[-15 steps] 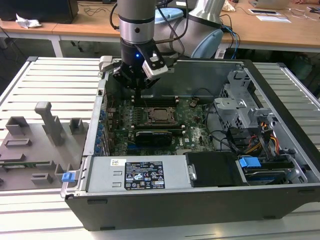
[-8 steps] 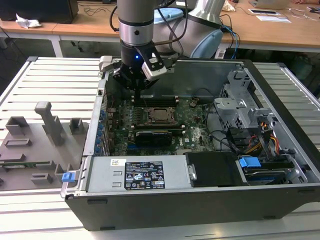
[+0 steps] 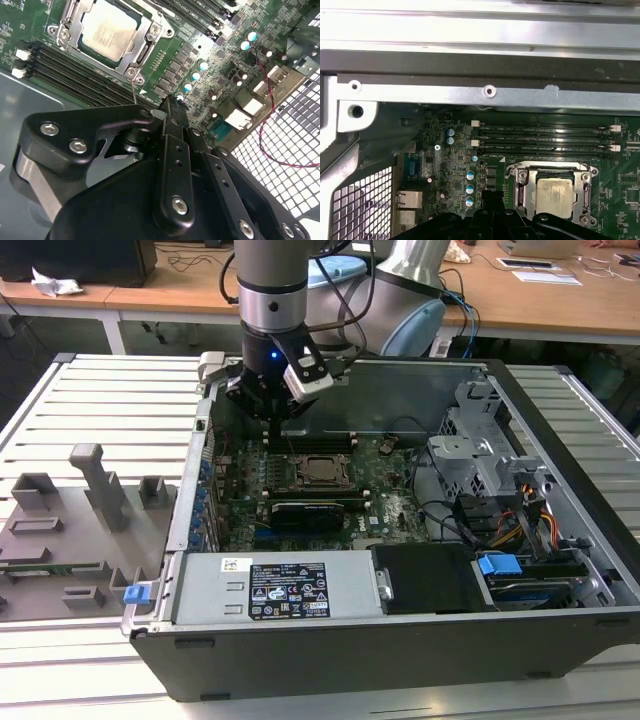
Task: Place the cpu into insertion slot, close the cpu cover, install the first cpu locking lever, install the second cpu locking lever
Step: 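Install the first cpu locking lever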
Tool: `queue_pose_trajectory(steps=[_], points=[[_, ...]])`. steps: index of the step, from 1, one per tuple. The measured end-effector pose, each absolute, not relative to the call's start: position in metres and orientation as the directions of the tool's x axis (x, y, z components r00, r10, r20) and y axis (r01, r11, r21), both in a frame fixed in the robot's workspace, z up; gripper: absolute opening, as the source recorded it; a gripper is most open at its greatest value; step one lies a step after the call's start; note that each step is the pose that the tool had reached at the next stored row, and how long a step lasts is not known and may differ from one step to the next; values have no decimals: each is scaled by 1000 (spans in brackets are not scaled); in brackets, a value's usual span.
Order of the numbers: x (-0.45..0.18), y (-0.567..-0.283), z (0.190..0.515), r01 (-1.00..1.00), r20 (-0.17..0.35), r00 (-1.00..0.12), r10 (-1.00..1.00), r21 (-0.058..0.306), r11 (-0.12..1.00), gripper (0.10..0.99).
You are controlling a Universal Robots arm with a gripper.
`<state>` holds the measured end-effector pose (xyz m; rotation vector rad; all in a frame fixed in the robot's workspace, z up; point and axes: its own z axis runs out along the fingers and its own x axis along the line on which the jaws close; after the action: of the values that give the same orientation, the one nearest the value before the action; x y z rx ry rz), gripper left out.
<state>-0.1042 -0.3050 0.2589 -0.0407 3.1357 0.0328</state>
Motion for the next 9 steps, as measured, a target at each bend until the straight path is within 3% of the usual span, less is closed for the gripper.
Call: queue_pose_trajectory(steps=[9], points=[[-103, -288, 258, -26, -6, -1000, -26, 21, 999, 106]])
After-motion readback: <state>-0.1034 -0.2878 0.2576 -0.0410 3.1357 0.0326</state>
